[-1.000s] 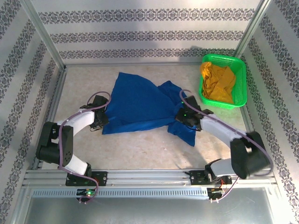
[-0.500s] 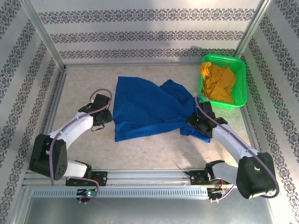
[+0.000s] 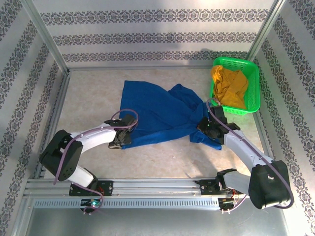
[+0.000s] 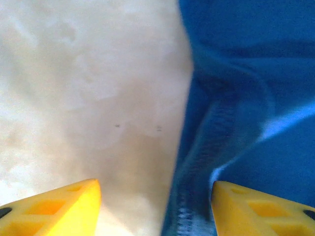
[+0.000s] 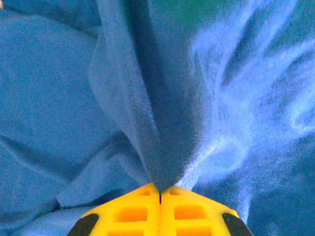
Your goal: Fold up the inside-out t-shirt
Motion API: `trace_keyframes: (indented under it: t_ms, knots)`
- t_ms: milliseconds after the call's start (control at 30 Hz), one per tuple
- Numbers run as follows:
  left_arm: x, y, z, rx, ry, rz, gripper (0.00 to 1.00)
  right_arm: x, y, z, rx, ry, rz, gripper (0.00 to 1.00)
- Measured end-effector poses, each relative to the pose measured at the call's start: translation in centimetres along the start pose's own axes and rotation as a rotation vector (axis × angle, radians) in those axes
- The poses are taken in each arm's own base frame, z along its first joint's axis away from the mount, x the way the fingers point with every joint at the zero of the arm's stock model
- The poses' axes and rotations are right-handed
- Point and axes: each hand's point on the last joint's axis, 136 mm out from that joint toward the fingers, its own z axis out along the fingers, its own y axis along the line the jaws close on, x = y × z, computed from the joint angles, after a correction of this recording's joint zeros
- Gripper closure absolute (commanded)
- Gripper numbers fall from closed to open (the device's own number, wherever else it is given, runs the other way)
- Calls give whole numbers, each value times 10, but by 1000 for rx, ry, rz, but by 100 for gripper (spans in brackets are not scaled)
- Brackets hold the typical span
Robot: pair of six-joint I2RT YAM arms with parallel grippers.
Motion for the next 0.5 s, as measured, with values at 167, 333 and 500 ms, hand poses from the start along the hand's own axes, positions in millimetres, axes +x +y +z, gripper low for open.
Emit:
trace_keyframes:
  t_ms: [167,333,500]
  knots:
    - [-3,11,2,-47,-8,-19,38,-34,10,-12,-41,-68,50,100]
    - [-8,30,9,-80,1,-77,39,-57,0,-19,-47,-108,115,100]
    - [-20,43,12,-86,-4,-118,38,-58,-2,-21,-64,-97,134,100]
